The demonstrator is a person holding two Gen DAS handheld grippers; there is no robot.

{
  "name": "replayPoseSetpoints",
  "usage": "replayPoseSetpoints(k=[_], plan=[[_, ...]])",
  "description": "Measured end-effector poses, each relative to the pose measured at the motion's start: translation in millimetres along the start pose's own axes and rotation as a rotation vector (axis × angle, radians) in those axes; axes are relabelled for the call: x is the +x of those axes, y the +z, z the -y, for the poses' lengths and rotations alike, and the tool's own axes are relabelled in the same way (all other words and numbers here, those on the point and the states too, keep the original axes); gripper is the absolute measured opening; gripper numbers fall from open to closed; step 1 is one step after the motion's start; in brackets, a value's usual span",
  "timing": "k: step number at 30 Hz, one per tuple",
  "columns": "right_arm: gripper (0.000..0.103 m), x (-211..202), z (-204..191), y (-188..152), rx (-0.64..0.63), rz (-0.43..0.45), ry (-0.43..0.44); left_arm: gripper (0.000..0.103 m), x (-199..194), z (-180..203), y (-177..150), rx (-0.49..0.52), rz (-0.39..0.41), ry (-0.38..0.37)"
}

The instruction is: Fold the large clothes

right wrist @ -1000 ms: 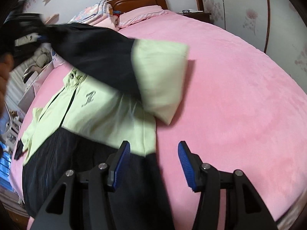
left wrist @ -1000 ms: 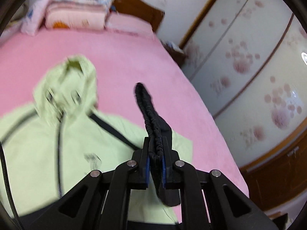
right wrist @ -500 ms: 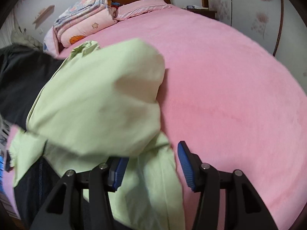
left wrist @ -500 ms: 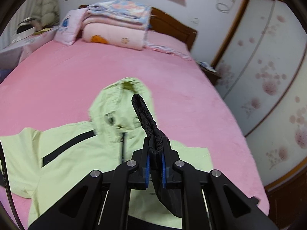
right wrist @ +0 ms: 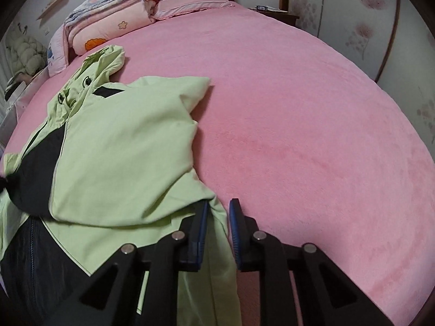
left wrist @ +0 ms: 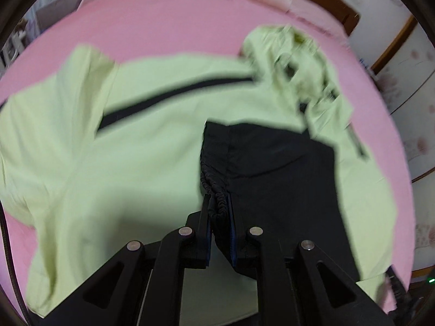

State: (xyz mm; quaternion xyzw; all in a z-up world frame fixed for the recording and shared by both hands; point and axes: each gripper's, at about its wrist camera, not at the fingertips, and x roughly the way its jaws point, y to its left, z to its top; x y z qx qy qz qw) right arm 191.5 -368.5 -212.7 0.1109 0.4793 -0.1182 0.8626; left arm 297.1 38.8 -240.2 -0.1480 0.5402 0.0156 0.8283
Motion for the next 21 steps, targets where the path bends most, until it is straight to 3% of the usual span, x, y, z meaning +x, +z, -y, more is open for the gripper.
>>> replayPoseSetpoints(k=[5, 10, 12, 14, 17, 21], plan=[[0.016, -5, 14, -2, 0.038, -0.028, 0.077, 0.015, 0, 3, -13, 0.030, 0.002, -0.009], [0.016, -14, 4, -5, -0.102, 0.013, 0.068, 0.040, -9, 5, -9, 0.056, -0.024, -0.079], [0.016, -9, -7, -3, -0.166, 0.004, 0.057, 0.046, -13, 0, -8, 0.057, -0.017, -0.087], [0.016, -4, -18, -3, -0.225, -0.002, 0.061, 0.046, -13, -4, -6, 0.052, -0.012, -0.086], [0.017, 3, -34, -2, -0.316, 0.007, -0.001, 0.046, -11, -10, -2, 0.019, -0.028, -0.121], [0.018, 11, -39, 3, -0.353, 0.008, -0.012, 0.046, -5, -8, 4, 0.019, -0.034, -0.129]])
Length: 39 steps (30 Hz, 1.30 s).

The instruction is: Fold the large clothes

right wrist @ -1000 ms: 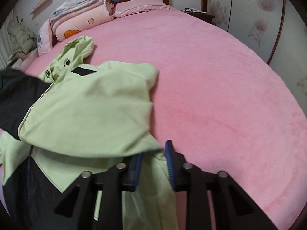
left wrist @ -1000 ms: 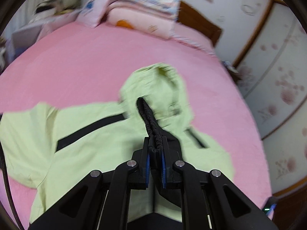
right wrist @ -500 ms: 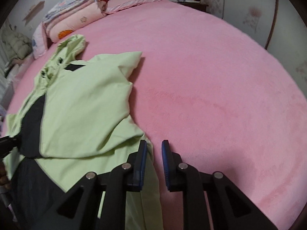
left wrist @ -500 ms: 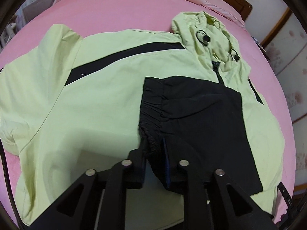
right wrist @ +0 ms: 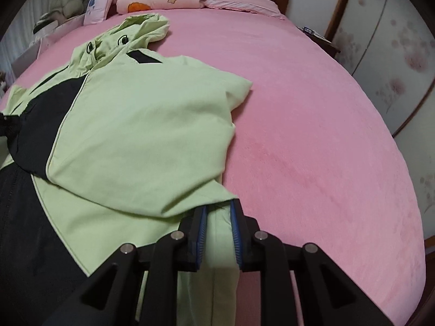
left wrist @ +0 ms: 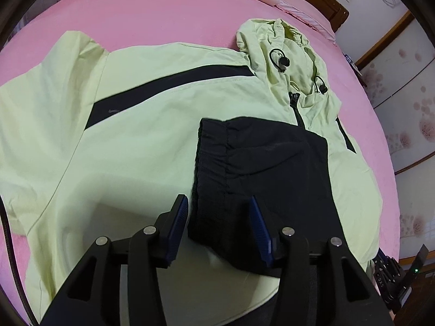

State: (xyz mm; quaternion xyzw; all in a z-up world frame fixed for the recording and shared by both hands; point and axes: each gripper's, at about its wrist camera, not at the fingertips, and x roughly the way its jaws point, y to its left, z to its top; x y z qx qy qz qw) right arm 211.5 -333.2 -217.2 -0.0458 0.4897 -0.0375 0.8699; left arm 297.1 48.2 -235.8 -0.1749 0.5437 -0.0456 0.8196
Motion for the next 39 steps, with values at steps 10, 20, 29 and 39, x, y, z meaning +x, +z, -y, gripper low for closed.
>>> replayPoseSetpoints(k=[10, 20, 29, 39], plan=[[0.006, -15, 22, -8, 0.093, 0.054, -0.015, 0.010, 8, 15, 10, 0.034, 0.050, 0.083], [0.000, -10, 61, -31, 0.244, -0.034, -0.065, 0.010, 4, 17, -11, 0.119, 0.087, 0.146], [0.015, -59, 35, 35, 0.197, 0.072, 0.099, 0.047, -52, 24, 15, 0.091, 0.217, 0.109], [0.016, 13, -51, 111, 0.104, 0.003, 0.244, 0.031, 13, 88, 41, 0.195, 0.094, 0.055]])
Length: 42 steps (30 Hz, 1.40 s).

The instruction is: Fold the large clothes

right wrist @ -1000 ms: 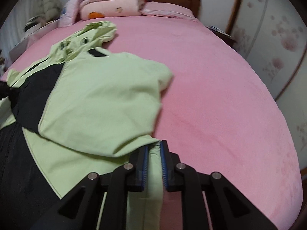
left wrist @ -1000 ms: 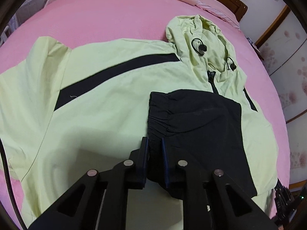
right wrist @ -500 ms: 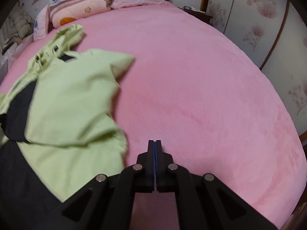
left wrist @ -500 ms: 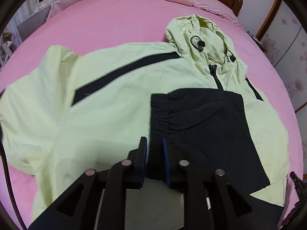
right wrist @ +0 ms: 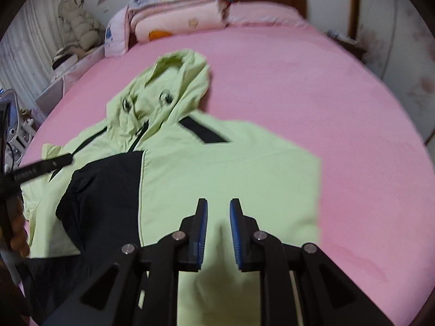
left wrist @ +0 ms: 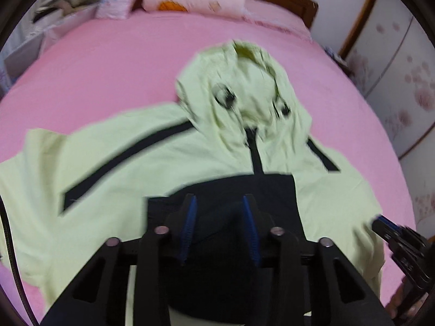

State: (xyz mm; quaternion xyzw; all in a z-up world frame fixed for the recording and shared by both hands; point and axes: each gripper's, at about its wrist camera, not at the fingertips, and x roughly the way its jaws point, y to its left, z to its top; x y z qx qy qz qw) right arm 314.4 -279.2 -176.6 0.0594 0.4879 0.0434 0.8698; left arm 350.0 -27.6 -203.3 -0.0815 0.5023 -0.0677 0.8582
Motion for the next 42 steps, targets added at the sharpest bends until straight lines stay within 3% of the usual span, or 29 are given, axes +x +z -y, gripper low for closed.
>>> replayPoseSetpoints(k=[3, 7, 11, 16, 18, 21, 26, 29, 31, 37, 42], plan=[[0.015, 31, 15, 1, 0.012, -0.052, -0.087, 0.028, 29, 5, -3, 0.005, -0.058, 0.025], [0.012, 40, 57, -4, 0.054, -0.037, -0.240, 0.022, 58, -9, -9, -0.006, -0.099, 0.059], [0.006, 34, 90, -10, 0.125, -0.033, -0.201, 0.019, 60, -14, -10, 0.004, -0.075, 0.045], [0.007, 28, 88, -11, 0.152, -0.037, -0.197, 0.020, 53, -12, -11, 0.022, -0.071, 0.045], [0.009, 22, 83, -12, 0.171, -0.033, -0.182, 0.028, 46, -12, -12, 0.014, -0.068, 0.046], [0.009, 9, 72, -8, 0.181, -0.017, -0.151, 0.052, 30, -10, -11, 0.002, -0.053, 0.034], [0.010, -27, 50, -13, 0.168, 0.021, -0.130, 0.061, -12, -5, -15, 0.032, -0.001, 0.021], [0.010, -50, 40, -15, 0.171, 0.039, -0.121, 0.079, -37, -1, -17, 0.037, 0.015, 0.021], [0.012, -66, 33, -17, 0.171, 0.055, -0.111, 0.082, -61, 1, -19, 0.033, 0.054, 0.013], [0.039, -118, 6, -32, 0.143, 0.128, -0.098, 0.088, -112, 5, -25, 0.031, 0.103, -0.012], [0.041, -153, -17, -48, 0.128, 0.162, -0.069, 0.088, -153, 12, -42, 0.065, 0.125, -0.033]])
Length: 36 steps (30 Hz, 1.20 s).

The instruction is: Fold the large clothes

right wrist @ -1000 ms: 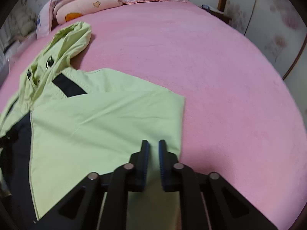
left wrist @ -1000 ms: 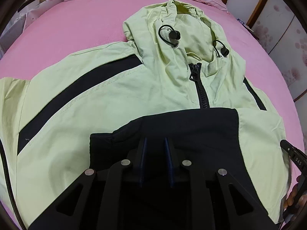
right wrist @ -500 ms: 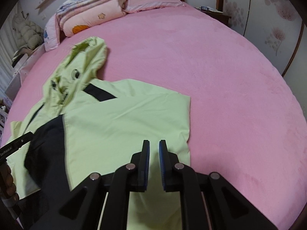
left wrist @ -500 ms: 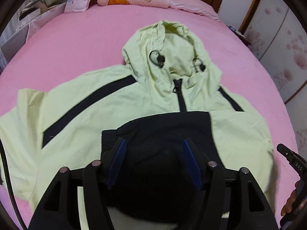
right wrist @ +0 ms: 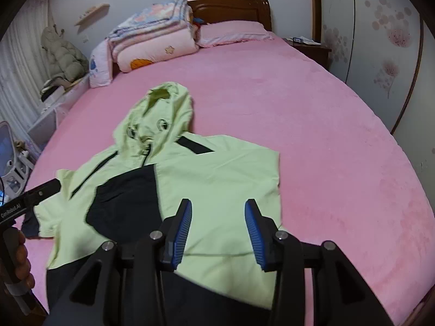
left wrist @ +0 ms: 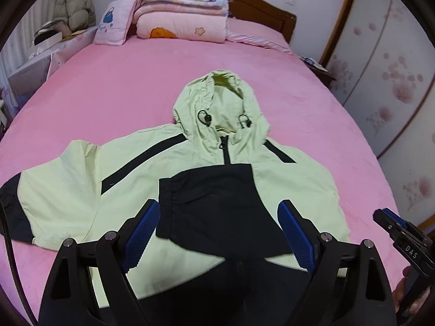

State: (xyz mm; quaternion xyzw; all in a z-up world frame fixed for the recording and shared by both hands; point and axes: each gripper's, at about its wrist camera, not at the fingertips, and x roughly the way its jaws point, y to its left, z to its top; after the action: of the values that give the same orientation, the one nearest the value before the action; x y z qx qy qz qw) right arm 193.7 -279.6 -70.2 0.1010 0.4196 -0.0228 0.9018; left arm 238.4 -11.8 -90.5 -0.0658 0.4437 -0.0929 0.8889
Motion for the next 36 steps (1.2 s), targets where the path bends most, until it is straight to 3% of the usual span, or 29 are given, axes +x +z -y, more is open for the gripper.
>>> replayPoseSetpoints(k=[8, 11, 14, 19, 24, 30, 36], plan=[[0.041, -56, -40, -28, -0.024, 0.043, 0.035, 0.090, -70, 8, -28, 0.025, 0.039, -0.054], [0.041, -74, -55, -40, -0.024, 0.047, 0.072, 0.097, -94, 6, -41, 0.022, 0.062, -0.087], [0.050, -84, -72, -53, -0.019, 0.040, 0.100, 0.099, -117, 0, -55, 0.028, 0.083, -0.113], [0.054, -93, -110, -66, -0.062, 0.028, 0.109, 0.100, -139, -24, -71, 0.024, 0.058, -0.073], [0.054, -101, -160, -71, -0.086, 0.017, 0.196, 0.100, -161, -70, -88, 0.051, 0.037, -0.073], [0.054, -107, -228, -68, -0.113, 0.078, 0.239, 0.100, -192, -148, -103, 0.026, 0.093, 0.060], [0.054, -89, -297, -63, -0.191, 0.128, 0.225, 0.100, -211, -254, -113, -0.118, 0.129, 0.123]])
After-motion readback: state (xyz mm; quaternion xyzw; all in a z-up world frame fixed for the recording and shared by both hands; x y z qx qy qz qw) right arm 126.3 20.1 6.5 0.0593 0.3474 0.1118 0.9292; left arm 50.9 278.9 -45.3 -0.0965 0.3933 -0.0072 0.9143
